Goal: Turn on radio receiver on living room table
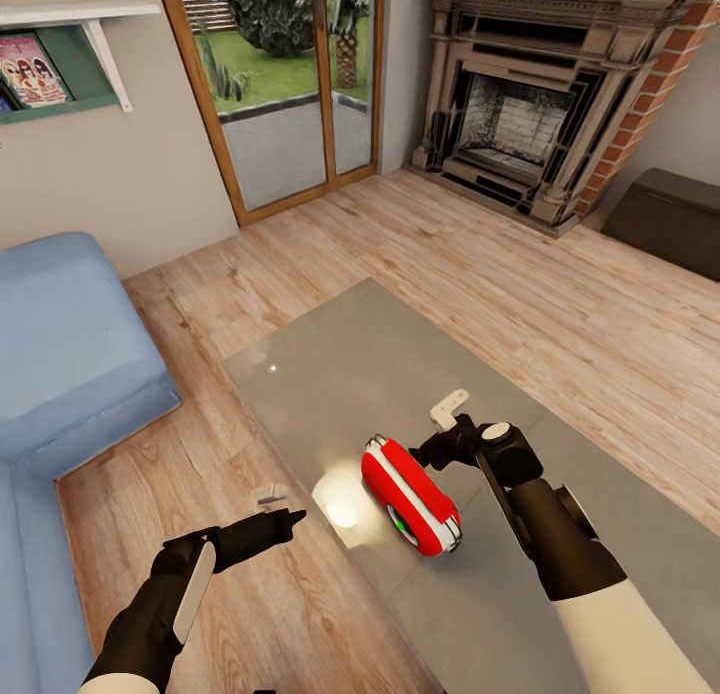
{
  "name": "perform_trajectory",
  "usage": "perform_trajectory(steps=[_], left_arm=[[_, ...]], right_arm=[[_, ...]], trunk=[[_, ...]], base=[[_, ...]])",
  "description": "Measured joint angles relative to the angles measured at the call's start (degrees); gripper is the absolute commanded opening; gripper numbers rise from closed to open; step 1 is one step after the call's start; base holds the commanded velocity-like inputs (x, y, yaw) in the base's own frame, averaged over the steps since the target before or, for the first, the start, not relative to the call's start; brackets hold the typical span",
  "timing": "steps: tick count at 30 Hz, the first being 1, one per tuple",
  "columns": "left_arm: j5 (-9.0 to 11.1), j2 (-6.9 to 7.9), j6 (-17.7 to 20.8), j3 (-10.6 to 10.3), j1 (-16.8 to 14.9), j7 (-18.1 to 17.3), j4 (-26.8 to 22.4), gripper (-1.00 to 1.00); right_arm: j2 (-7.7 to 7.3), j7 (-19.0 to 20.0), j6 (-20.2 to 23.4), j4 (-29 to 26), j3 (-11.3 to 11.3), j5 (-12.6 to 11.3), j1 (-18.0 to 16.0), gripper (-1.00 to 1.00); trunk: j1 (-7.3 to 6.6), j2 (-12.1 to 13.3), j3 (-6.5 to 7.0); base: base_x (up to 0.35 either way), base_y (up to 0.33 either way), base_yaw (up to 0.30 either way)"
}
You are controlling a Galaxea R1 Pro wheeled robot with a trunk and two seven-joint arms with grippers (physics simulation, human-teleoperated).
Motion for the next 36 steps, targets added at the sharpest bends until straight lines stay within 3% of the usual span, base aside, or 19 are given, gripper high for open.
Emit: perform_trajectory(steps=[24,36], left_arm=[[0.0,0.00,0.0,0.0,0.0,0.0,-0.1,-1.00],[0.0,-0.08,0.0,-0.1,0.0,0.0,-0.1,-1.00]], right_arm=[[-0.01,0.0,0.1,0.1,-0.3,-0.4,0.0,1.00],[-0.09,0.0,0.3,0.0,-0.4,-0.4,0.0,1.00]], trunk=[[0.00,0.0,2.11],[0.00,0.0,2.26]], base=[[0.000,0.000,0.000],[0.000,0.000,0.000]])
